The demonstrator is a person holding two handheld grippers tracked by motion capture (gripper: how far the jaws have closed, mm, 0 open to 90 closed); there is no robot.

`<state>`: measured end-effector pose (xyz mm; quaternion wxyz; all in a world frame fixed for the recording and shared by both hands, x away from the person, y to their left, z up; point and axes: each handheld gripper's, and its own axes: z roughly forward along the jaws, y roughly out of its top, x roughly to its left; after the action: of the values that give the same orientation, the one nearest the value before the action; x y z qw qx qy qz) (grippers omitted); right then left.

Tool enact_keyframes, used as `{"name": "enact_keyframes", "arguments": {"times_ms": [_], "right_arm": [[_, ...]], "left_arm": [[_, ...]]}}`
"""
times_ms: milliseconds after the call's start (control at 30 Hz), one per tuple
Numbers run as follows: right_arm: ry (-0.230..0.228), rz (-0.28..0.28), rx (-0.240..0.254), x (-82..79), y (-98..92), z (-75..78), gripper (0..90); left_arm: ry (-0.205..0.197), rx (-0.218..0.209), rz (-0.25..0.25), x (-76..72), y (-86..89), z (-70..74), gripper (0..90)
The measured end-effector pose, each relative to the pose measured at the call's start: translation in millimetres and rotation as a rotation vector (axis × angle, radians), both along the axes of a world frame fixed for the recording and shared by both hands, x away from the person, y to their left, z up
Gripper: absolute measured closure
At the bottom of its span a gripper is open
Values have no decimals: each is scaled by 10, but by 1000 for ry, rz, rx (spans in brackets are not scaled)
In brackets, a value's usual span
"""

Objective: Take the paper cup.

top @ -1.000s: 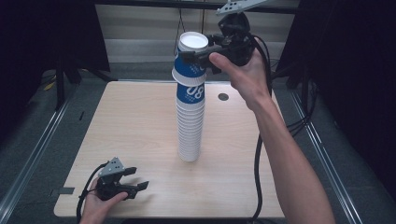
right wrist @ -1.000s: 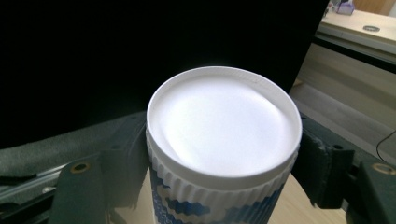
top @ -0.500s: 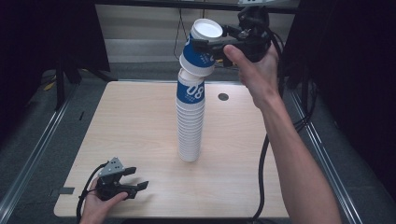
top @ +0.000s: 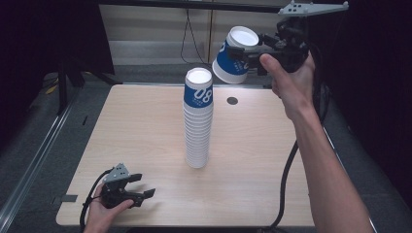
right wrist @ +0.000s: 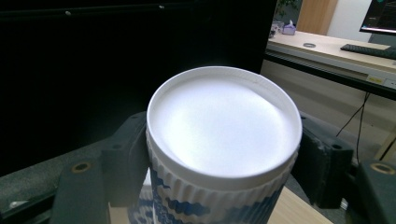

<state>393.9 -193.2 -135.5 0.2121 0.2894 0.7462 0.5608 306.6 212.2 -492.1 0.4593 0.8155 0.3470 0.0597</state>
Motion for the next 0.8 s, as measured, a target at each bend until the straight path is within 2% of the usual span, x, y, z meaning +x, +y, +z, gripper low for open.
{"name": "enact_keyframes", "arguments": {"times_ms": [433, 533, 567, 800], "right_arm": [[42, -26, -33, -79, -214, -376, 283], [48, -26, -42, -92, -216, -429, 283], [58, -22, -45, -111, -194, -507, 283], [88, -7, -75, -164, -141, -753, 283]], "left_arm": [[-10, -22, -10, 10, 13, 33, 176], [-14, -21, -6, 11, 13, 40, 172], [-17, -22, -7, 14, 5, 39, 164], [-41, -34, -17, 38, -70, 103, 164]]}}
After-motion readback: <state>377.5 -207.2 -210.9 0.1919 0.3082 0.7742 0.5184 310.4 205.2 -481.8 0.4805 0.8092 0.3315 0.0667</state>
